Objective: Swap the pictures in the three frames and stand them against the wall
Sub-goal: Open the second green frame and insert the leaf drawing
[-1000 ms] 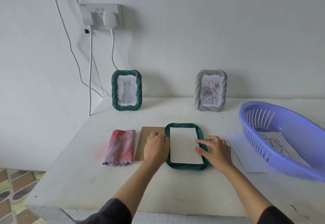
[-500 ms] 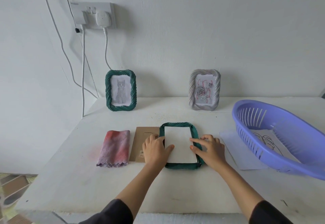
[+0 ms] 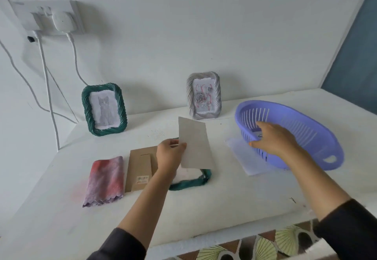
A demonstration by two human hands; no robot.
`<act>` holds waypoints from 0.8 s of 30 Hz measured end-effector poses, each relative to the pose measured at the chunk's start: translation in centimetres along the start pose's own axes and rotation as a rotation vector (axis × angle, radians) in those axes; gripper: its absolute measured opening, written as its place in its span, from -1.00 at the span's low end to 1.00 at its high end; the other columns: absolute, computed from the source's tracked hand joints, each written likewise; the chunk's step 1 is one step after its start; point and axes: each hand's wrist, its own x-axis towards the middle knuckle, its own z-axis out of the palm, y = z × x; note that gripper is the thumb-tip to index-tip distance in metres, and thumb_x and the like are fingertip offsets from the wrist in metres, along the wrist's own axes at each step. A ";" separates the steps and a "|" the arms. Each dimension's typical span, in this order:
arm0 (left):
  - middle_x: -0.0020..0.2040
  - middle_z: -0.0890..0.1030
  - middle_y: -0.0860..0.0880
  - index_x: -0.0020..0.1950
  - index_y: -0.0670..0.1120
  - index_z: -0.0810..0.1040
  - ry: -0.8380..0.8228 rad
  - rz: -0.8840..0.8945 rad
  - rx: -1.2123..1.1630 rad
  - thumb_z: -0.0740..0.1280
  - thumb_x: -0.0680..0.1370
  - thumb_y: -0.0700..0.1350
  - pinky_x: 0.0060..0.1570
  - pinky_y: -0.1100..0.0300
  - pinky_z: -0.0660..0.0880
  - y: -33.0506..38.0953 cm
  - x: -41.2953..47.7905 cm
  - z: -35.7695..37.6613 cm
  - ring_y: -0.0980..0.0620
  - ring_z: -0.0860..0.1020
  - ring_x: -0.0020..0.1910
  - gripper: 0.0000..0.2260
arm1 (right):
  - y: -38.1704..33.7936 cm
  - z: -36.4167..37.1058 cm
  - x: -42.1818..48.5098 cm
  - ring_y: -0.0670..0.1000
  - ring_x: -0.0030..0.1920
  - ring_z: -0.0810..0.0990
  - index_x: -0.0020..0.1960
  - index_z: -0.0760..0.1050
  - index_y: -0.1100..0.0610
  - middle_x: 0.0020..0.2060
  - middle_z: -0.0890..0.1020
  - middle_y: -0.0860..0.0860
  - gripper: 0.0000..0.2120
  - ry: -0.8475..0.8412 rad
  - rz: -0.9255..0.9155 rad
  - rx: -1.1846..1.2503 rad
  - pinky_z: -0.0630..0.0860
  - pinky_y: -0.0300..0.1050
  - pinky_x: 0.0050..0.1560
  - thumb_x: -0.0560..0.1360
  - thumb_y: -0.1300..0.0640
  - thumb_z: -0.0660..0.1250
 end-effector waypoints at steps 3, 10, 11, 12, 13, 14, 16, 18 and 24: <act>-0.24 0.56 -0.11 -0.05 -0.18 0.51 -0.152 -0.130 -0.112 0.34 0.48 -0.29 -0.33 0.19 0.45 -0.2 -0.5 3.3 -0.01 0.50 -0.34 -0.92 | 1.3 0.0 1.3 0.19 -0.03 0.56 0.00 0.49 0.23 -0.12 0.57 0.21 -0.74 -0.127 -0.053 0.098 0.37 -0.08 -0.14 0.40 0.08 0.35; -0.37 0.48 -0.09 -0.08 -0.17 0.45 -0.224 -0.263 -0.137 0.36 0.45 -0.31 -0.57 0.34 0.29 -0.9 -1.8 11.8 0.06 0.37 -0.52 -0.87 | 3.3 -3.3 3.4 0.28 -0.10 0.58 0.16 0.40 0.45 0.09 0.53 0.39 -0.52 -0.213 -0.154 0.264 0.51 0.04 -0.07 0.39 0.15 0.39; -0.35 0.49 -0.09 -0.09 -0.17 0.44 -0.232 -0.272 -0.140 0.36 0.45 -0.32 -0.52 0.29 0.30 -0.9 -2.0 12.8 0.04 0.37 -0.48 -0.87 | 3.5 -3.7 3.6 0.18 -0.23 0.52 0.15 0.40 0.46 0.02 0.54 0.42 -0.52 -0.241 -0.166 0.287 0.45 -0.05 -0.18 0.40 0.15 0.39; -0.35 0.49 -0.09 -0.13 -0.16 0.43 -0.236 -0.276 -0.139 0.36 0.45 -0.32 -0.49 0.26 0.30 -0.9 -2.1 13.7 0.03 0.37 -0.46 -0.87 | 3.8 -4.0 3.8 0.08 -0.28 0.43 0.13 0.40 0.47 -0.12 0.53 0.41 -0.53 -0.259 -0.180 0.306 0.36 -0.11 -0.26 0.40 0.15 0.39; -0.35 0.48 -0.09 -0.17 -0.14 0.41 -0.238 -0.277 -0.134 0.35 0.45 -0.33 -0.47 0.25 0.30 -0.8 -2.2 14.4 0.03 0.36 -0.46 -0.85 | 4.0 -4.2 4.0 0.04 -0.31 0.38 0.09 0.42 0.48 -0.26 0.48 0.33 -0.56 -0.273 -0.194 0.314 0.31 -0.15 -0.30 0.40 0.15 0.39; -0.35 0.48 -0.10 -0.19 -0.13 0.40 -0.230 -0.274 -0.129 0.36 0.45 -0.33 -0.46 0.24 0.30 -0.8 -2.2 15.1 0.02 0.36 -0.46 -0.83 | 4.2 -4.4 4.1 0.02 -0.34 0.35 0.01 0.46 0.46 -0.32 0.42 0.22 -0.62 -0.282 -0.212 0.318 0.28 -0.17 -0.35 0.40 0.16 0.39; -0.29 0.52 -0.13 -0.11 -0.17 0.44 -0.194 -0.255 -0.107 0.37 0.43 -0.32 -0.44 0.21 0.35 -0.8 -2.3 16.0 -0.02 0.41 -0.43 -0.85 | 4.4 -4.7 4.3 0.03 -0.40 0.32 -0.18 0.47 0.28 -0.36 0.35 0.14 -0.81 -0.290 -0.242 0.327 0.26 -0.20 -0.41 0.40 0.15 0.39; -0.15 0.59 -0.21 -0.03 -0.19 0.47 -0.148 -0.234 -0.074 0.40 0.40 -0.30 -0.31 0.15 0.45 -1.0 -2.3 16.6 -0.09 0.51 -0.30 -0.80 | 4.5 -4.6 4.3 0.03 -0.42 0.30 -0.25 0.41 0.19 -0.39 0.33 0.12 -0.83 -0.286 -0.271 0.335 0.24 -0.19 -0.41 0.39 0.15 0.39; 0.00 0.62 -0.22 -0.07 -0.12 0.44 -0.091 -0.186 0.034 0.42 0.38 -0.25 -0.18 0.08 0.54 -1.1 -2.7 17.5 -0.14 0.59 -0.17 -0.79 | 4.3 -2.9 4.3 0.00 -0.50 0.25 -0.34 0.34 0.20 -0.51 0.26 0.07 -0.75 -0.284 -0.343 0.350 0.22 -0.20 -0.42 0.38 0.18 0.39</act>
